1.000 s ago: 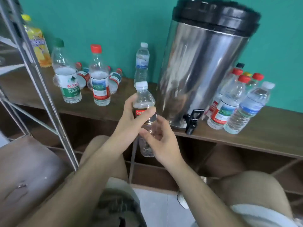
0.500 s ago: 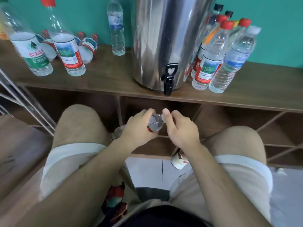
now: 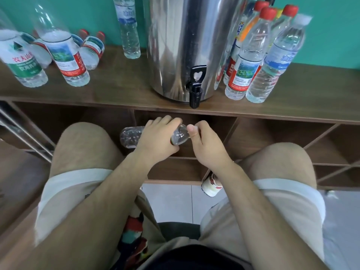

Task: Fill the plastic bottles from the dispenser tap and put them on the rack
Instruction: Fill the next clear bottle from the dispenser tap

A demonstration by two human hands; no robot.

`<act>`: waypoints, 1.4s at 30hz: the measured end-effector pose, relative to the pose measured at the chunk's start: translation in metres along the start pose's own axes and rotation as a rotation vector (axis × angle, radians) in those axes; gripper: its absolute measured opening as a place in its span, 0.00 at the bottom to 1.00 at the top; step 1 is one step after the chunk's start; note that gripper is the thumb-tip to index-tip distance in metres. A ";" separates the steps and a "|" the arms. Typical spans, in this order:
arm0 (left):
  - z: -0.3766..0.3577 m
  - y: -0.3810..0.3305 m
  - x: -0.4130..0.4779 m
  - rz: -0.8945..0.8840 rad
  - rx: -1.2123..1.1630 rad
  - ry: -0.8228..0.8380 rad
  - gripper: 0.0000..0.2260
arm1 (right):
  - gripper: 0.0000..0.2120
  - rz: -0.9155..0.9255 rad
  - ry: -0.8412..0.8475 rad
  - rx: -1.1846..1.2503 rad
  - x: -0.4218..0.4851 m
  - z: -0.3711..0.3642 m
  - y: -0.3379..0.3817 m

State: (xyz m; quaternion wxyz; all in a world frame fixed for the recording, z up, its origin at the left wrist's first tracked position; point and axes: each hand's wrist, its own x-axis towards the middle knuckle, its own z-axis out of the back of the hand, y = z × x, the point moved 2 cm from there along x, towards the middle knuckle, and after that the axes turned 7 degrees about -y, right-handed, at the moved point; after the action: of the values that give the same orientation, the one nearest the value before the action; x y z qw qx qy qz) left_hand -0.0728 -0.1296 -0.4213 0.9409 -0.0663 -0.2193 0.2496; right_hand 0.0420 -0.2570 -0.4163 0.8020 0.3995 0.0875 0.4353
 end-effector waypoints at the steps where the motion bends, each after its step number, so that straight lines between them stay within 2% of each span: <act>1: 0.000 0.001 0.001 -0.001 0.007 0.005 0.27 | 0.16 0.010 0.001 0.026 0.000 0.001 0.000; 7: 0.001 0.001 0.003 0.049 -0.090 0.045 0.26 | 0.04 0.057 -0.052 0.136 0.003 0.006 -0.002; 9: 0.000 0.000 0.004 0.098 -0.177 0.090 0.26 | 0.07 0.081 -0.054 0.136 0.005 0.009 -0.004; 15: -0.010 -0.001 0.004 0.329 -0.645 0.246 0.21 | 0.14 0.171 -0.114 0.164 0.010 0.023 -0.009; 20: -0.019 0.004 0.013 0.431 -0.795 0.222 0.26 | 0.13 0.067 -0.348 0.239 0.025 0.045 -0.014; 24: -0.021 -0.003 0.018 0.415 -0.905 0.209 0.29 | 0.12 -0.021 -0.473 0.077 0.046 0.059 -0.024; 28: -0.023 -0.009 0.023 0.390 -0.955 0.188 0.31 | 0.10 0.007 -0.418 -0.178 0.065 0.058 -0.030; 31: -0.022 -0.011 0.027 0.367 -0.980 0.161 0.31 | 0.09 -0.013 -0.391 -0.172 0.075 0.054 -0.034; 33: -0.022 -0.012 0.029 0.351 -0.989 0.153 0.30 | 0.13 -0.026 -0.383 -0.157 0.076 0.052 -0.034; 35: -0.024 -0.012 0.030 0.344 -0.989 0.142 0.30 | 0.16 0.027 -0.426 -0.159 0.072 0.054 -0.026; 38: -0.026 -0.012 0.030 0.353 -0.982 0.126 0.30 | 0.12 0.256 -0.515 0.032 0.064 0.067 0.002; 40: -0.026 -0.012 0.030 0.357 -0.988 0.120 0.30 | 0.12 0.410 -0.471 0.181 0.061 0.077 0.029; 42: -0.026 -0.012 0.031 0.347 -0.994 0.119 0.31 | 0.18 0.505 -0.336 0.241 0.062 0.083 0.055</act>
State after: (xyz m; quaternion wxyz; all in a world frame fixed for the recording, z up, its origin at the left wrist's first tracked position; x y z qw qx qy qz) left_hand -0.0319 -0.1252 -0.4300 0.7515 -0.5539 -0.2431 0.2633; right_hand 0.0859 -0.2401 -0.3088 0.6189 0.5668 -0.0971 0.5350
